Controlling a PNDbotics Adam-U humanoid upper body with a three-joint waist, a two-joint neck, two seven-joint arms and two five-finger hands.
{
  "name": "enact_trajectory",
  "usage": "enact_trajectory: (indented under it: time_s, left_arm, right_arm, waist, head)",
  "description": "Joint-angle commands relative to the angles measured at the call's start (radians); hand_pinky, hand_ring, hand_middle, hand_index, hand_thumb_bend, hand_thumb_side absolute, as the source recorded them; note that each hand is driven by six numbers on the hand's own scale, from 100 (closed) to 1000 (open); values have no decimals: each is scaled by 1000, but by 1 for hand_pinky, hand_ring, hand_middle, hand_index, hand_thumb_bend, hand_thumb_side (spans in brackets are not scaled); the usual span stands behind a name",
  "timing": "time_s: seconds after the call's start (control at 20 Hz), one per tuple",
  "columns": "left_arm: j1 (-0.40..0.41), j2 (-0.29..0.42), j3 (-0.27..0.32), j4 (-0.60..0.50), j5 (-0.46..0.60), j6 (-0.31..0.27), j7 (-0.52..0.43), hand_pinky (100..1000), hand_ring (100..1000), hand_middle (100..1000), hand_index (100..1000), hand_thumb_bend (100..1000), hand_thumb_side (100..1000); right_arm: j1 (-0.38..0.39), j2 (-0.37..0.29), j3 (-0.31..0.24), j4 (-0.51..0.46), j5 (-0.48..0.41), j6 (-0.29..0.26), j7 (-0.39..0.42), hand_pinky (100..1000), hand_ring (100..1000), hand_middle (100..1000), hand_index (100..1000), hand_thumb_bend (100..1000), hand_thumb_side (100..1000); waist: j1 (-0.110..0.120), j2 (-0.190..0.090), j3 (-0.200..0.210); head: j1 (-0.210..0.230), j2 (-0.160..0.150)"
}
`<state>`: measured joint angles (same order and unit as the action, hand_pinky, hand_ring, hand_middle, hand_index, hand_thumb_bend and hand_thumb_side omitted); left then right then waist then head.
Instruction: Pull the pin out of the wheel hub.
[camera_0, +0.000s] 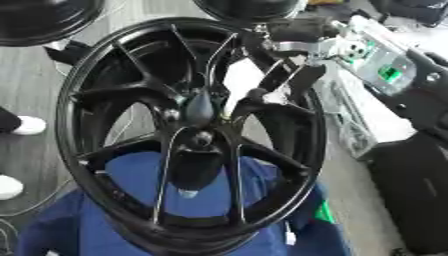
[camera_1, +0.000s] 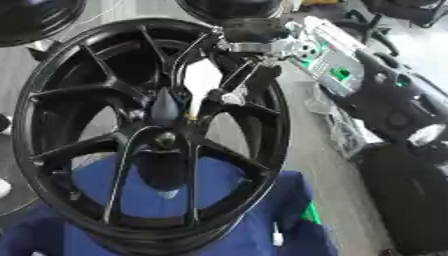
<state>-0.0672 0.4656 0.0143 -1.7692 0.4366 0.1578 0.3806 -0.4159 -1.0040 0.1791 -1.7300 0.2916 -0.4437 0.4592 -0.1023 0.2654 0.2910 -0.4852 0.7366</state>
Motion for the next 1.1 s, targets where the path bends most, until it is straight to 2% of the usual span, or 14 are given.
enact_trajectory:
  time_s: [0.05,0.1,0.5,1.1]
  left_arm:
    - [-3,21,3,-20,-6,0,-2,706,805,742,766,100,814]
    - [-4,21,3,-20,-7,0,-2,706,805,742,766,100,814]
    - [-5,24,5,-21,-8,1,-1,707,806,743,766,100,814]
    - [-12,24,8,-26,-13,1,-3,710,806,743,766,100,816]
  right_arm:
    - [-9,-55,-19,-8,-22,-9,19,807,627,389,489,100,368]
    - [-9,-61,-21,-9,-28,-14,27,805,625,384,484,100,337]
    - [-14,-92,-41,-10,-63,-39,63,789,613,349,448,100,354]
    - [-10,-85,-37,4,5,-40,48,772,589,308,406,100,390]
  waist:
    - [1,-13,3]
    - [0,-13,4]
    - [-9,-12,15]
    - [-19,4,31]
  head:
    - [-5,-10]
    - [-7,-9]
    - [-22,-5]
    - [-52,-15]
